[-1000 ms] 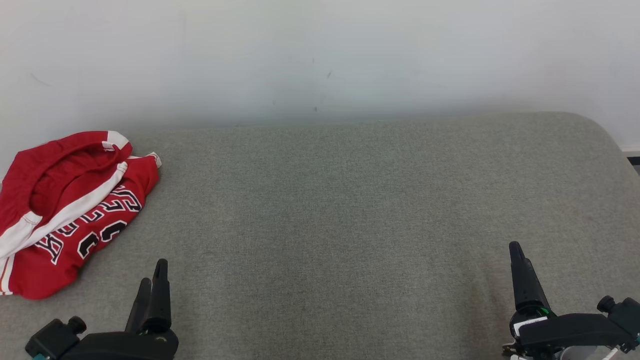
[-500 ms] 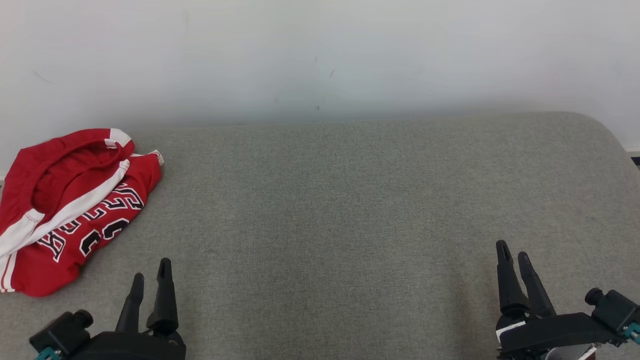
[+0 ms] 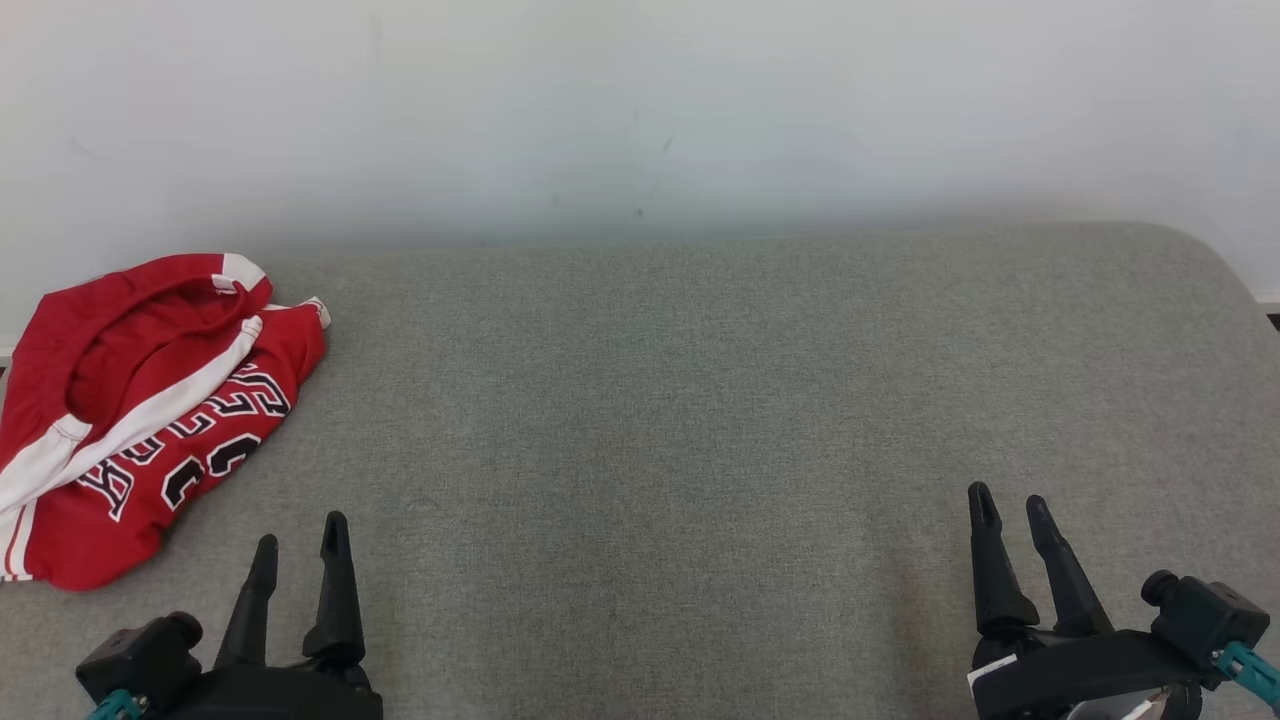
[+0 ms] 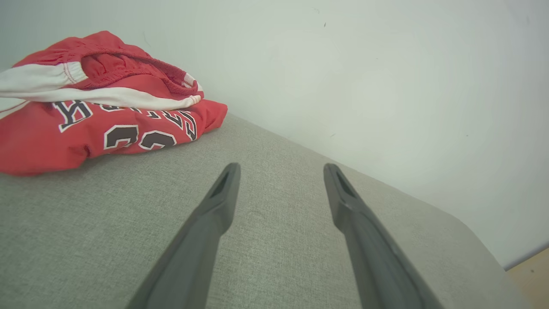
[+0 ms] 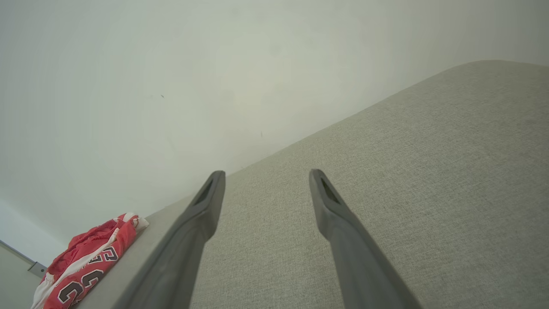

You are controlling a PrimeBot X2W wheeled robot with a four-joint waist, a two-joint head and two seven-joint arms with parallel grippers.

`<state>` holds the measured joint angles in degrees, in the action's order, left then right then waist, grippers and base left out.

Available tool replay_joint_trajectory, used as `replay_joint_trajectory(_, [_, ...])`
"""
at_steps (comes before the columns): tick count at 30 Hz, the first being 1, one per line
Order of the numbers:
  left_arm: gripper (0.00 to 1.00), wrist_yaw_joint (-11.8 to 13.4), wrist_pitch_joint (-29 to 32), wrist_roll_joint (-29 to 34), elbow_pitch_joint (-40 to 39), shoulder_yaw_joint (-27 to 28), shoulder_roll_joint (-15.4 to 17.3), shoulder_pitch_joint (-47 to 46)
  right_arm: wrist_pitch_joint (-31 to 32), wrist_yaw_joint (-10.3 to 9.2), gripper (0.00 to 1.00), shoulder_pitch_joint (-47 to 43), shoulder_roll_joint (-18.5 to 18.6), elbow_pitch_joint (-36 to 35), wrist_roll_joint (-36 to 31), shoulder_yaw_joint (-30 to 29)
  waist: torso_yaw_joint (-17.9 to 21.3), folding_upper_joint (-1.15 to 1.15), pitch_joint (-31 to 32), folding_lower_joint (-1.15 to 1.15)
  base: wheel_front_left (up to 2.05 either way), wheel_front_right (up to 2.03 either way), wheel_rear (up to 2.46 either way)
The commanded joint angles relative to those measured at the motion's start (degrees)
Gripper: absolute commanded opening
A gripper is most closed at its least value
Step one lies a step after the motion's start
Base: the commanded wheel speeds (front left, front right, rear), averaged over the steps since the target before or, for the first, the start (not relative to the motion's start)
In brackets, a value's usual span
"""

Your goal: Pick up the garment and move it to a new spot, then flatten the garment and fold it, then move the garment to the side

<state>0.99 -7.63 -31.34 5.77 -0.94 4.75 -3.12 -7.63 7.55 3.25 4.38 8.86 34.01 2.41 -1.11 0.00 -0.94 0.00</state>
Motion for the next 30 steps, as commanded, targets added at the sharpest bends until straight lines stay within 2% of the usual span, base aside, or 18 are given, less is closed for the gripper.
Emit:
replay_joint_trajectory(1, [1.0, 0.14, -0.47, 1.43, -0.94, -0.09, 0.59, -0.04, -0.48, -0.06, 1.0, 0.06, 0.48, -0.71, -1.59, 0.2, -0.01, 0.0, 0.02, 0.0, 0.0, 0.0, 0.0])
replay_joint_trajectory(30, [1.0, 2.69, -4.47, 17.38, -4.34, -1.99, 1.69, 1.92, -4.45, -0.09, 1.0, -0.83, 1.01, -2.34, -17.97, 1.85, -0.46, 0.0, 0.25, 0.0, 0.0, 0.0, 0.0])
